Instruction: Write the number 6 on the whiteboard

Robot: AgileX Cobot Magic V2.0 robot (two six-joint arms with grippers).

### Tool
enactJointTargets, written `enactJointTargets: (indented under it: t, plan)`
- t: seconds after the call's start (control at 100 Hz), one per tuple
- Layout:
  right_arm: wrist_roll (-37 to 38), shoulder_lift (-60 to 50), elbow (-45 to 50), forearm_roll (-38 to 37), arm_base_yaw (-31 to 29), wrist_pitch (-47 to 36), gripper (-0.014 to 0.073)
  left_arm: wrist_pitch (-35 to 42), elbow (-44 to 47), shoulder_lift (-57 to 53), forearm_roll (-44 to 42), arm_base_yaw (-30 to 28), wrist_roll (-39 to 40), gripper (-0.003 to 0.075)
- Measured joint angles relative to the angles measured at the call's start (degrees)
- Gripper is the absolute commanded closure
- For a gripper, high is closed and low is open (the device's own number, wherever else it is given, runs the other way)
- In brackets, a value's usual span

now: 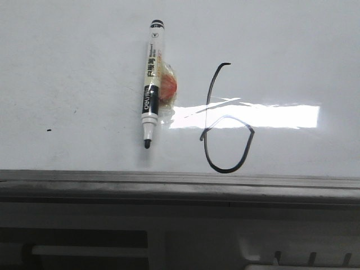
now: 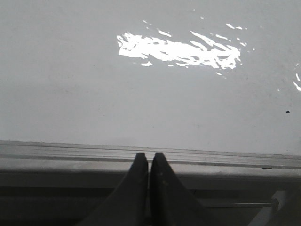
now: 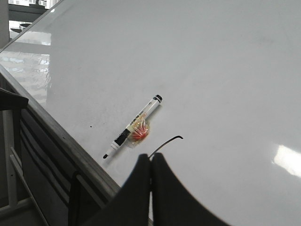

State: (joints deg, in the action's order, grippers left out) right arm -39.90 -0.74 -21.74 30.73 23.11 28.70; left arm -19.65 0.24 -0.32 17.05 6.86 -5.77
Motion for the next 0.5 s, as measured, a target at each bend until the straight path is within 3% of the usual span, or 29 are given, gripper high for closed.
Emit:
enactJointTargets:
  t: [0.29,0.4,0.5]
  plan:
    - [0.1,0.0,0.0,-0.24,0.0,0.0,0.0657,-0.09,0.0,0.0,0.0,0.0,0.0,0.0739]
    - [2.59,-0.04,1.32,-9.83,-0.87,-1.36,0.0657,-0.09,0.0,0.0,0.0,0.0,0.0,0.0739]
    - [15.39,-0.04,4.79,-19.57,-4.21,-3.25,0.0657,-0.09,0.0,0.0,0.0,0.0,0.0,0.0739]
